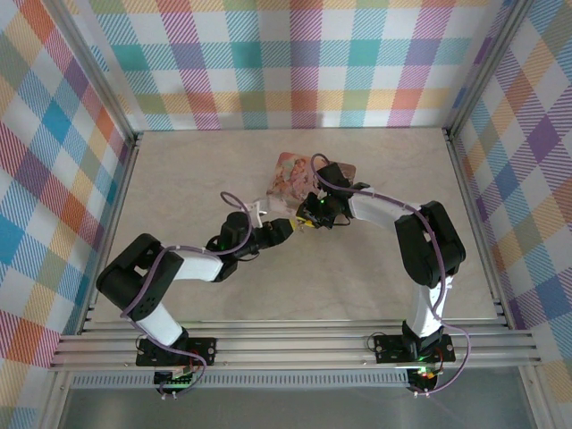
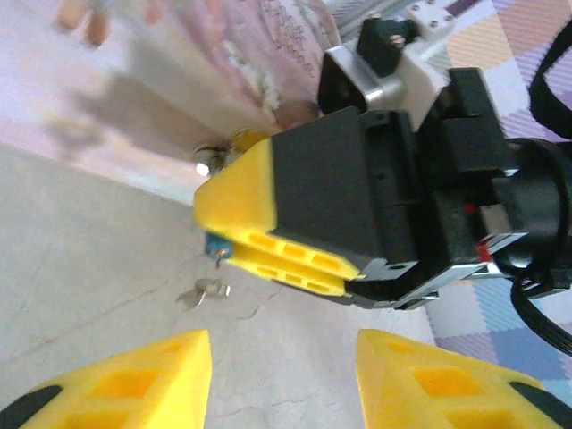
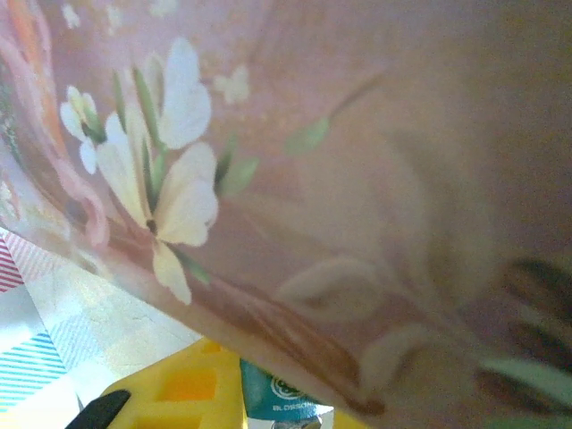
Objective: Unlock a padlock with a key
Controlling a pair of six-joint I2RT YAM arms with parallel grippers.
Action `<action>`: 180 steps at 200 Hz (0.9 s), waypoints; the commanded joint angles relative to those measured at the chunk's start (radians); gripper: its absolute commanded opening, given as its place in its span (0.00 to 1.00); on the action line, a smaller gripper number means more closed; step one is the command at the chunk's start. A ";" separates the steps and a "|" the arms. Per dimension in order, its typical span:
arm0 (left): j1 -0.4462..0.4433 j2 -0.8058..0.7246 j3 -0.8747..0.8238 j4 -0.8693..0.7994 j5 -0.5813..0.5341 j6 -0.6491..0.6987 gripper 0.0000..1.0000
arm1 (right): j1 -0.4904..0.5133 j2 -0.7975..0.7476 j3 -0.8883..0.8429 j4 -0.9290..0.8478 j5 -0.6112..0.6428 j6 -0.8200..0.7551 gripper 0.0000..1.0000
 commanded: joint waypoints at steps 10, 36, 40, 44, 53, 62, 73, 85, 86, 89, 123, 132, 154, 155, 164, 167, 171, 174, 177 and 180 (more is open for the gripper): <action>0.002 0.073 -0.030 0.205 -0.017 -0.158 0.43 | -0.005 -0.002 0.005 -0.056 -0.033 0.128 0.00; -0.001 0.142 -0.002 0.293 -0.013 -0.201 0.38 | -0.004 -0.006 0.007 -0.068 -0.031 0.138 0.00; -0.002 0.151 0.004 0.301 -0.013 -0.205 0.38 | -0.004 -0.007 0.007 -0.071 -0.031 0.138 0.00; -0.003 0.158 0.009 0.305 -0.017 -0.207 0.38 | -0.002 -0.009 0.005 -0.072 -0.030 0.138 0.00; -0.007 0.173 0.018 0.313 -0.027 -0.212 0.38 | -0.003 -0.011 0.004 -0.073 -0.026 0.139 0.00; -0.010 0.185 0.025 0.320 -0.040 -0.220 0.38 | -0.002 -0.013 0.004 -0.074 -0.026 0.141 0.00; -0.010 0.203 0.027 0.342 -0.056 -0.233 0.37 | -0.003 -0.014 0.005 -0.074 -0.026 0.140 0.00; -0.010 0.221 0.029 0.368 -0.064 -0.240 0.36 | -0.002 -0.013 0.008 -0.076 -0.026 0.143 0.00; -0.010 0.223 0.029 0.369 -0.065 -0.241 0.36 | -0.002 -0.013 0.008 -0.076 -0.027 0.143 0.00; -0.012 0.226 0.031 0.370 -0.067 -0.242 0.36 | -0.002 -0.014 0.009 -0.076 -0.027 0.143 0.00; -0.016 0.259 0.055 0.372 -0.061 -0.247 0.36 | -0.002 -0.009 0.011 -0.075 -0.032 0.145 0.00; -0.019 0.266 0.063 0.375 -0.057 -0.247 0.35 | -0.001 -0.008 0.011 -0.073 -0.034 0.147 0.00; -0.026 0.286 0.078 0.378 -0.052 -0.249 0.34 | -0.001 -0.003 0.011 -0.074 -0.036 0.149 0.00; -0.027 0.287 0.078 0.378 -0.052 -0.250 0.34 | -0.001 -0.003 0.012 -0.074 -0.036 0.149 0.00; -0.030 0.295 0.085 0.378 -0.051 -0.250 0.33 | 0.000 -0.003 0.013 -0.073 -0.035 0.149 0.00; -0.031 0.297 0.086 0.378 -0.050 -0.250 0.33 | 0.000 -0.002 0.013 -0.074 -0.035 0.149 0.00; -0.032 0.301 0.089 0.378 -0.050 -0.250 0.33 | -0.001 -0.002 0.014 -0.074 -0.035 0.149 0.00; -0.033 0.305 0.091 0.378 -0.051 -0.250 0.33 | 0.000 -0.002 0.014 -0.073 -0.036 0.149 0.00; -0.033 0.308 0.094 0.380 -0.050 -0.250 0.33 | 0.000 -0.001 0.014 -0.073 -0.036 0.149 0.00; -0.033 0.311 0.097 0.381 -0.048 -0.250 0.32 | 0.000 -0.002 0.014 -0.074 -0.036 0.149 0.00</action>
